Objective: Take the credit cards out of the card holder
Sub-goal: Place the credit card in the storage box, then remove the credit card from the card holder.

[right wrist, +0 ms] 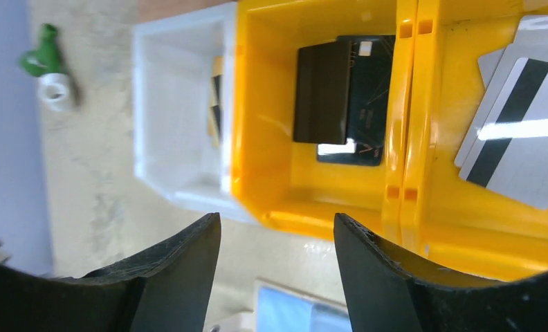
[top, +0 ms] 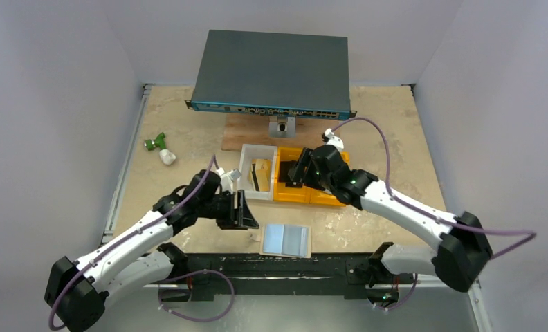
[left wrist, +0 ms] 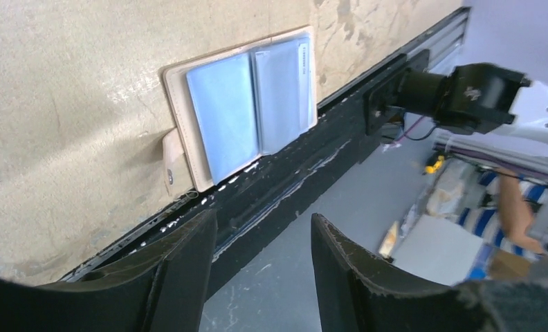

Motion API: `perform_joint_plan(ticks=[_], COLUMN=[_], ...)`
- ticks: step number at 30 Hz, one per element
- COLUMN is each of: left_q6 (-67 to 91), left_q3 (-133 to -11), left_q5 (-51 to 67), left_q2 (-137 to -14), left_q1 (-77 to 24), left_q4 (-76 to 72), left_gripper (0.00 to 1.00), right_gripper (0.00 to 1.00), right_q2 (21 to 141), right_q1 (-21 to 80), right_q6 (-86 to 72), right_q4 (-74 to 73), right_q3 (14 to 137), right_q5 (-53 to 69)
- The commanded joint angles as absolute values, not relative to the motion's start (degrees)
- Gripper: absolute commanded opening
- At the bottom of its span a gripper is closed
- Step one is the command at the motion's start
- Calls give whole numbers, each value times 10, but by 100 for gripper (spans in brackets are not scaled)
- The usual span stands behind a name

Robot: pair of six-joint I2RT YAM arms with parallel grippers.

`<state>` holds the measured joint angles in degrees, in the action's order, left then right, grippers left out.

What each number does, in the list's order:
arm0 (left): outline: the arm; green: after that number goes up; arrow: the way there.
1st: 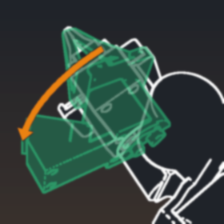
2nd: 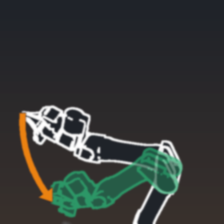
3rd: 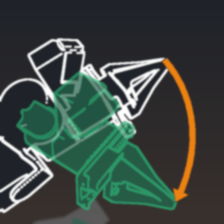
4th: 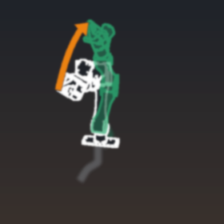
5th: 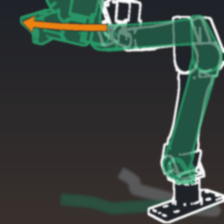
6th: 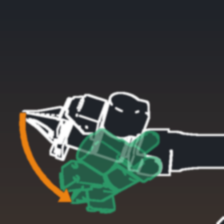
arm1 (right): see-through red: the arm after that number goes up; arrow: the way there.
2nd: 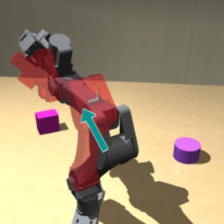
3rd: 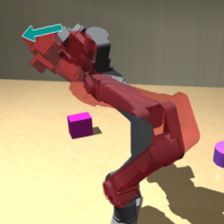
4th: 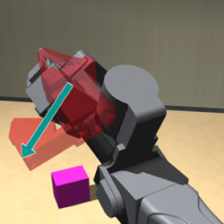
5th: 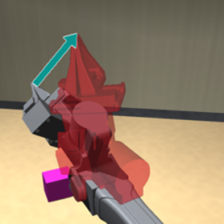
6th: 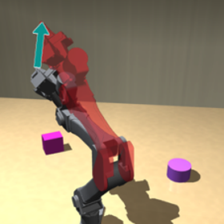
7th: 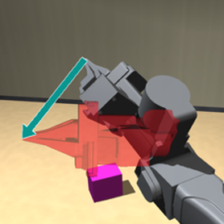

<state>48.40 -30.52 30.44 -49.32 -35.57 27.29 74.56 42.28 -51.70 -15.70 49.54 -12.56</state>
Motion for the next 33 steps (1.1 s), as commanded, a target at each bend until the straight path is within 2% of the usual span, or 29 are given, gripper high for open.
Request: perform_joint_plan(ticks=[1, 6, 17, 24, 33], left_q6=[461, 452, 426, 412, 411], left_q3=[-383, -451, -608, -663, -637], left_q5=[164, 43, -97, -110, -82], left_q2=[-524, -604, -834, -937, -993], left_q1=[-450, -549, -702, -741, -750], left_q4=[315, 344, 362, 352, 293], left_gripper=[52, 52, 51, 50, 50], right_gripper=[62, 62, 62, 63, 63], right_q2=[639, 556, 440, 405, 401], right_q1=[436, 436, 436, 437, 437], right_q6=[-546, -577, -613, -623, -624], right_q4=[-175, -222, -317, -355, -349], right_q3=[450, 394, 346, 339, 322], right_q5=[-166, -188, -206, -209, -202])
